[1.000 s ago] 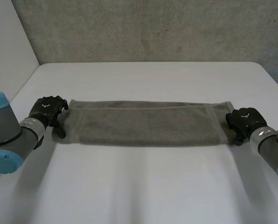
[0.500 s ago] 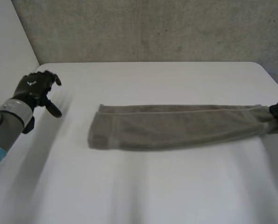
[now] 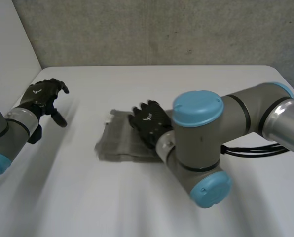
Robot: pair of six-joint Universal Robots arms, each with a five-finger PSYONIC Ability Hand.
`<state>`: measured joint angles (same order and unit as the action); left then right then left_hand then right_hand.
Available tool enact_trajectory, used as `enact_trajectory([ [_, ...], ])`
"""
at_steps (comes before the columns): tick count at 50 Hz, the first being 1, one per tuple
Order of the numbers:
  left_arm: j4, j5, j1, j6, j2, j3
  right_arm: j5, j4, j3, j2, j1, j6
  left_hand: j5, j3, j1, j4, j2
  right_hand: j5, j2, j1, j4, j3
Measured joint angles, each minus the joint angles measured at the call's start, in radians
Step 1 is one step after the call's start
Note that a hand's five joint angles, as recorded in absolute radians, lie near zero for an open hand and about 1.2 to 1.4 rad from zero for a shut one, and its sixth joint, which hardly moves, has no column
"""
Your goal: Fold the towel.
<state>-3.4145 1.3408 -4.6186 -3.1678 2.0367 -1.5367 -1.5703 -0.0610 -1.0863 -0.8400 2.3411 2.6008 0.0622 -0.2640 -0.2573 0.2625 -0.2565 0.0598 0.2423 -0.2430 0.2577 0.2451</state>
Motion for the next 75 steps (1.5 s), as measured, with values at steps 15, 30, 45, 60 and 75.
enact_trajectory([
  [15, -0.012, -0.135, 0.135, -0.011, 0.026, -0.081, 0.073, 0.119, -0.379, -0.179, -0.221, 0.110, 0.000, 0.000, 0.000, 0.000, 0.000, 0.000, 0.000, 0.004, 0.000, 0.000],
  [30, -0.009, -0.158, 0.224, -0.104, 0.028, -0.114, 0.187, 0.318, -0.571, -0.209, -0.337, 0.157, 0.000, 0.000, 0.000, 0.000, 0.000, 0.687, 0.704, -0.692, 0.661, 0.676],
  [45, 0.013, -0.152, 0.218, -0.092, -0.029, -0.097, 0.185, 0.263, -0.629, -0.306, -0.430, 0.065, -0.001, 0.000, 0.000, 0.000, 0.000, 1.099, 1.041, -1.065, 1.085, 1.102],
  [60, 0.014, -0.108, 0.214, 0.125, -0.065, 0.032, 0.109, 0.021, -0.237, -0.212, -0.114, -0.101, -0.003, 0.000, 0.000, -0.001, 0.002, 1.101, 1.051, -1.078, 1.086, 1.105],
  [75, 0.008, -0.073, 0.219, 0.278, -0.035, 0.083, 0.099, 0.045, -0.125, -0.072, 0.086, 0.081, -0.004, 0.000, 0.000, -0.001, 0.002, 0.000, 0.003, 0.000, 0.002, 0.001],
])
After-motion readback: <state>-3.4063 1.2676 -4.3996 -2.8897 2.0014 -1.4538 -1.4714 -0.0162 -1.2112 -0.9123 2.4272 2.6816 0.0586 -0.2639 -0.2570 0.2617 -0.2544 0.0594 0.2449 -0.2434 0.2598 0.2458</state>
